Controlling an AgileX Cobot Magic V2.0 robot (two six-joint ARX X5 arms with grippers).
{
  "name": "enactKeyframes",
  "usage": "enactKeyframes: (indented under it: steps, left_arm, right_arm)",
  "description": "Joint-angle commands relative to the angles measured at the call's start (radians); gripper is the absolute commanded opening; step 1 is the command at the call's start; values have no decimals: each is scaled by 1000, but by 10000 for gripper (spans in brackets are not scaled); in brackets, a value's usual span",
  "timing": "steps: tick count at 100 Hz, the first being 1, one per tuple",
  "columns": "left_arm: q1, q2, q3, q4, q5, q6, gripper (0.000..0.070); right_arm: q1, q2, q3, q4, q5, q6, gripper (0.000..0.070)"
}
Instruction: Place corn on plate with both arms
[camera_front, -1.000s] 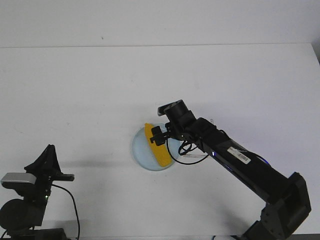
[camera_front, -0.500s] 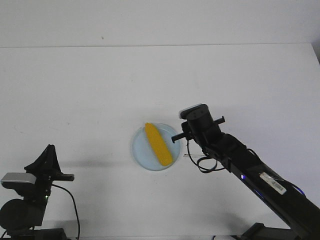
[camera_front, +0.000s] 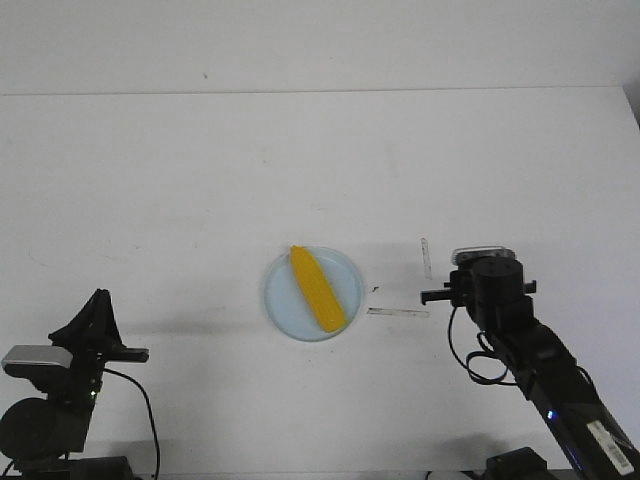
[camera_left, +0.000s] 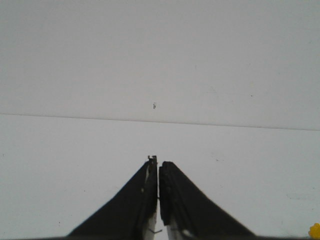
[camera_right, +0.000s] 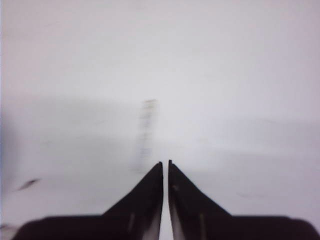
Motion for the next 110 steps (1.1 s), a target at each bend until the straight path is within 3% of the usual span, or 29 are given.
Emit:
enactKeyframes:
  steps: [1, 26, 45, 110]
  left_arm:
    - [1, -2, 10, 11, -3, -5, 1]
    - [1, -2, 10, 11, -3, -5, 1]
    - [1, -2, 10, 11, -3, -5, 1]
    - [1, -2, 10, 11, -3, -5, 1]
  right_arm:
    - [-42, -44, -11, 23, 1, -12, 16]
    - [-176, -256, -164, 259, -18, -115, 16]
    - [-197, -404, -282, 413, -145, -132, 16]
    - [-197, -621, -305, 373, -158, -127, 16]
